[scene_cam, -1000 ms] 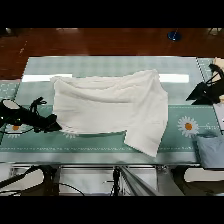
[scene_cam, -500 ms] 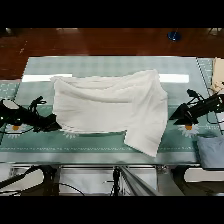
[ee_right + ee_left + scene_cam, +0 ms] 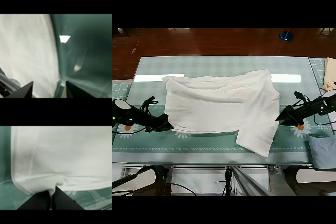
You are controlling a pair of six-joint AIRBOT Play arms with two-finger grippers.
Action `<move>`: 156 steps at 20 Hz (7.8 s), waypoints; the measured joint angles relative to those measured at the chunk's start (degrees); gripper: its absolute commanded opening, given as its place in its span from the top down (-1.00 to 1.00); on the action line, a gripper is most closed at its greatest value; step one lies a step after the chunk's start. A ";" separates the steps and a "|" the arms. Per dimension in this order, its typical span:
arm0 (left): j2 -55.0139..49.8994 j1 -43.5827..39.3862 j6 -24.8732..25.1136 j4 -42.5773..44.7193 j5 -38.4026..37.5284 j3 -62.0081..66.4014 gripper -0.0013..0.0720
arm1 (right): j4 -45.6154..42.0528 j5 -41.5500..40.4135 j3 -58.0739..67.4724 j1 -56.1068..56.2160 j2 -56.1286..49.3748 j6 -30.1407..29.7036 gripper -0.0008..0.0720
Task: Fold the shirts.
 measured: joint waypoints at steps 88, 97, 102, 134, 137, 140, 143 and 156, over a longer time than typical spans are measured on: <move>-10.99 -7.21 4.87 1.73 15.96 29.18 0.86 | -20.44 -10.54 42.95 18.64 -14.53 12.66 0.91; -14.88 -7.15 1.62 3.08 12.04 29.18 0.26 | -18.43 -12.31 40.46 18.71 -14.91 13.25 0.70; -15.04 -6.84 1.33 3.15 11.23 30.38 -0.19 | -15.43 -13.86 40.59 18.60 -14.51 13.16 -0.04; 8.55 14.62 9.29 -0.81 -6.14 -3.85 -0.39 | -3.39 -0.68 -2.38 0.81 10.27 0.66 -0.31; 8.13 14.62 10.91 -2.69 -4.24 -6.47 -0.39 | -2.78 -0.50 -2.60 0.76 10.40 0.15 -0.31; 5.75 14.43 11.93 -5.53 -4.52 -7.96 -0.39 | -2.45 -0.46 -2.67 0.76 11.65 -0.22 -0.31; 2.38 13.53 13.35 -10.10 -2.56 -8.61 0.56 | -2.43 -0.76 -2.73 0.76 14.32 -0.39 -0.31; 0.74 12.61 15.63 -13.33 0.79 -8.94 0.87 | -8.55 1.05 -4.35 -2.10 21.14 1.75 -0.48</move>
